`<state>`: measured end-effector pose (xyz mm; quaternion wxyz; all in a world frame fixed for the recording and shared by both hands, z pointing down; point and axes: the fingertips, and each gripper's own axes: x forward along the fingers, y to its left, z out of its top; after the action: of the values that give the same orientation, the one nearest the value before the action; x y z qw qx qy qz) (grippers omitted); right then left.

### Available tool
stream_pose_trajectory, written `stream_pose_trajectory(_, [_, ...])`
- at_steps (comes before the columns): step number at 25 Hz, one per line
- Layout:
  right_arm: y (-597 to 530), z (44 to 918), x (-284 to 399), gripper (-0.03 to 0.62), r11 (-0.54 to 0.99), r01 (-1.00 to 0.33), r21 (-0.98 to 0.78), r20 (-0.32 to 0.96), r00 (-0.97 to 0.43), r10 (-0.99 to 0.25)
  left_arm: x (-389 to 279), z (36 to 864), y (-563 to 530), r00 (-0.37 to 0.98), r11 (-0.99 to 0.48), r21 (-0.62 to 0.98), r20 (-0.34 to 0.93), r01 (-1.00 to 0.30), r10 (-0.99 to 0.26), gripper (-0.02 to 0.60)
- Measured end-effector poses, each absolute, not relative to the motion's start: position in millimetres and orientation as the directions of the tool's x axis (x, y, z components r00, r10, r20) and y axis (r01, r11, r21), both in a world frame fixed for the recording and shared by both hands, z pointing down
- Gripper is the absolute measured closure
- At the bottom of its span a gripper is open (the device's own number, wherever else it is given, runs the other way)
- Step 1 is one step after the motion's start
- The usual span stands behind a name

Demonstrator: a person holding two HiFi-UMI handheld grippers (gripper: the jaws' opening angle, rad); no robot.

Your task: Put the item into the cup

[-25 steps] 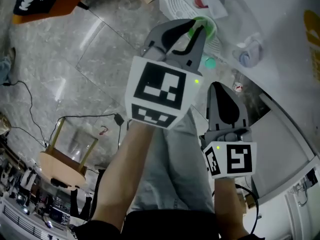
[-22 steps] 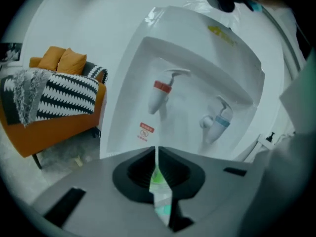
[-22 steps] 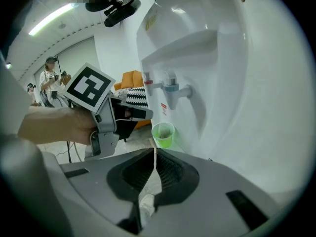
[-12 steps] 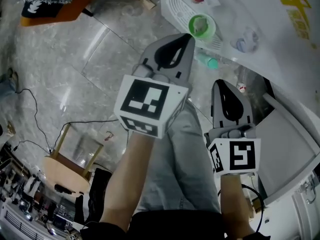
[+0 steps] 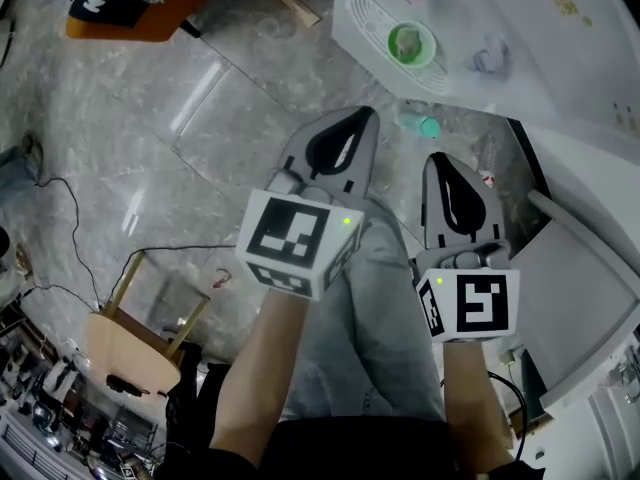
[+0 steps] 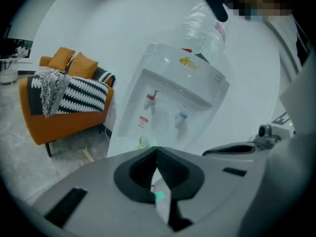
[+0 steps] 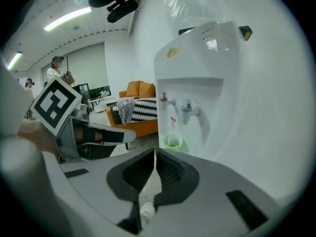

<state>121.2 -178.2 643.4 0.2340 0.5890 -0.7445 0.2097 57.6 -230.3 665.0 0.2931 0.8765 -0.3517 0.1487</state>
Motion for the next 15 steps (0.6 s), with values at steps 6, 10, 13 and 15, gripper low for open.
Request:
stream_pose_trajectory(6, [-168.8, 609.5, 97.7, 0.572, 0.266, -0.964, -0.018, 0.549, -0.232, -0.803, 14.9, 629.9, -193.2, 0.677, -0.535, 0.415, 0.468, -0.736, -0.568, 0.568])
stream_pose_trajectory(10, [-148.1, 578.5, 81.8, 0.572, 0.277, -0.960, -0.030, 0.519, -0.252, -0.817, -13.2, 596.9, -156.4, 0.661, -0.528, 0.398, 0.474, -0.750, -0.582, 0.568])
stream_pose_trajectory(13, [-133.5, 553.6, 71.7, 0.572, 0.253, -0.966, -0.054, 0.493, -0.246, -0.834, -33.8, 564.7, -131.6, 0.660, -0.529, 0.395, 0.468, -0.751, -0.587, 0.568])
stream_pose_trajectory(15, [-118.3, 534.9, 60.5, 0.572, 0.256, -0.964, -0.070, 0.474, -0.258, -0.842, -45.2, 540.1, -113.3, 0.664, -0.544, 0.382, 0.462, -0.747, -0.588, 0.568])
